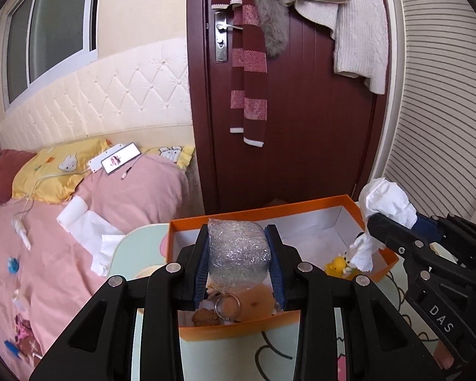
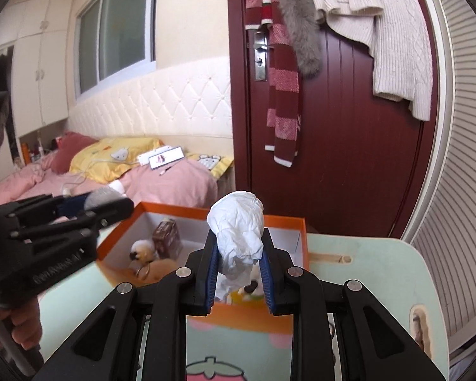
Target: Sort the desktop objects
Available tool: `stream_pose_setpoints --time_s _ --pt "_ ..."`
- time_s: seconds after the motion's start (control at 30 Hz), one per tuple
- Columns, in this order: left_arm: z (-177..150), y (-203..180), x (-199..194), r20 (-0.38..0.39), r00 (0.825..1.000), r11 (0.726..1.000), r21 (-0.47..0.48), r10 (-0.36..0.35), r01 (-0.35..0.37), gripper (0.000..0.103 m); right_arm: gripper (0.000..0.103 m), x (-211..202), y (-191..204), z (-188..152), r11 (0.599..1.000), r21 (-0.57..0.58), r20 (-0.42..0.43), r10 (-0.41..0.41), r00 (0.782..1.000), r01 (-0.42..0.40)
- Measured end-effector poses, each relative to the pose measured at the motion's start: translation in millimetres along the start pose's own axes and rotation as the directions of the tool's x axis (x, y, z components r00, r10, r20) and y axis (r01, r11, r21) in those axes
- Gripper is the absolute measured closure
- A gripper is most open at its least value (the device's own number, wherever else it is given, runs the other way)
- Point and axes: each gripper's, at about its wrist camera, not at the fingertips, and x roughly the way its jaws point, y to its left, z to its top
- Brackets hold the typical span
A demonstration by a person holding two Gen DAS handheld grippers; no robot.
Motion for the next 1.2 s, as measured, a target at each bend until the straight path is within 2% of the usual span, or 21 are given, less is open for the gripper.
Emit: stream_pose_setpoints --time_s 0.3,0.4,0.43,0.47,0.5,0.53,0.57,0.63,0.73,1.2 --pt "-8 -1 20 -0.054 0.998 1.0 -0.019 0.008 -0.009 0.068 0.08 21 -3 -9 1.0 0.009 -0.056 -0.014 0.998 0.015" --pt "-14 -2 37 -0.121 0.993 1.0 -0.023 0.007 -0.01 0.068 0.077 31 -6 -12 0.999 0.028 -0.08 -0.021 0.997 0.023" --pt "-18 -2 46 -0.163 0.987 0.999 -0.035 0.007 -0.013 0.064 0.074 36 -6 -13 0.999 0.039 -0.094 -0.025 0.995 0.028" --pt "-23 -2 55 -0.204 0.979 0.999 -0.048 0.007 -0.017 0.053 0.058 42 -7 -15 0.998 0.05 -0.109 -0.028 0.994 0.033" --pt "-26 -1 61 -0.219 0.975 0.998 -0.055 0.018 -0.031 0.046 0.036 48 -8 -17 0.997 0.058 -0.136 -0.033 0.99 0.041" --pt "-29 1 61 -0.199 0.979 0.997 -0.056 0.046 -0.058 0.039 0.035 53 -8 -20 0.997 0.054 -0.149 -0.047 0.988 0.055" --pt "-30 1 62 -0.186 0.981 0.996 -0.054 0.06 -0.071 0.038 0.036 57 -7 -22 0.996 0.047 -0.155 -0.063 0.986 0.071" --pt "-31 2 61 -0.182 0.982 0.997 -0.042 0.051 -0.059 0.038 0.035 57 -4 -25 0.996 0.007 -0.151 -0.092 0.984 0.094" --pt "-31 2 61 -0.191 0.981 0.998 -0.041 0.043 -0.052 0.037 0.035 53 -2 -24 0.996 -0.019 -0.15 -0.094 0.984 0.092" --pt "-33 5 61 -0.184 0.982 0.998 -0.039 0.039 -0.047 0.037 0.035 54 -5 -27 0.995 -0.013 -0.148 -0.096 0.984 0.096"
